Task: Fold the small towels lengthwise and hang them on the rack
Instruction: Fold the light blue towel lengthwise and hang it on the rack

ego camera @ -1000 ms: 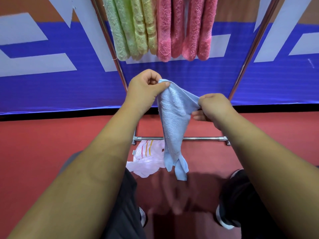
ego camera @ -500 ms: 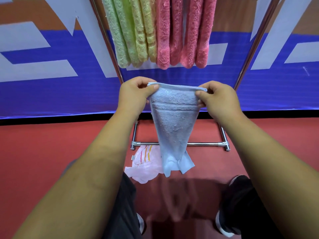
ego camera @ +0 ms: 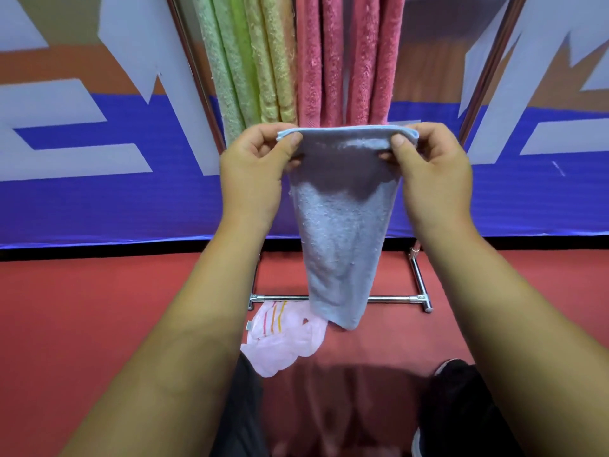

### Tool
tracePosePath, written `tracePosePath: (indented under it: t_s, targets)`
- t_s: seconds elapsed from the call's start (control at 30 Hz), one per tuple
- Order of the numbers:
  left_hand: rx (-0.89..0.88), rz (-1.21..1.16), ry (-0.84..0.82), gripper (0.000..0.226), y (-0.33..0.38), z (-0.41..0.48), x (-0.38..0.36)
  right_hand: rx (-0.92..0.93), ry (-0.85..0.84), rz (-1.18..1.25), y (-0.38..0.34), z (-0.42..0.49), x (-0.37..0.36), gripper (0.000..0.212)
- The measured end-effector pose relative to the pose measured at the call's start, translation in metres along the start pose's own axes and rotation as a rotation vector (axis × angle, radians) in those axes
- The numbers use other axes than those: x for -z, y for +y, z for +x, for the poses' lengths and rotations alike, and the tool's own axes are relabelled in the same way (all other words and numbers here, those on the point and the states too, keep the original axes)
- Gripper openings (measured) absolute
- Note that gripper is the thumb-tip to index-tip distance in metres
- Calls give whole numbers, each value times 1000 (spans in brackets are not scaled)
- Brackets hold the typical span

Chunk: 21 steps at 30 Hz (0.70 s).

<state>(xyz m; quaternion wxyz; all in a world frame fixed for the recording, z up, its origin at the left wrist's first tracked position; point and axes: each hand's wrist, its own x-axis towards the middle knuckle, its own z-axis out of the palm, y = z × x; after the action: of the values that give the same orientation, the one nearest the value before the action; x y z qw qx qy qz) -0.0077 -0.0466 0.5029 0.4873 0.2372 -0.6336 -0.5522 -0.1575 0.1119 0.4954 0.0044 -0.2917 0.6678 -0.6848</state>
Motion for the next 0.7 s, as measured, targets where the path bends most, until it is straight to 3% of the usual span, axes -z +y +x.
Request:
tracePosePath:
  t_s: [0.3, 0.7]
  targets:
    - [15, 36, -16, 16, 7, -3, 1, -38, 38, -64, -2, 0, 9, 14]
    - [44, 139, -48, 17, 0, 2, 12, -77, -72, -155, 9, 3, 9, 23]
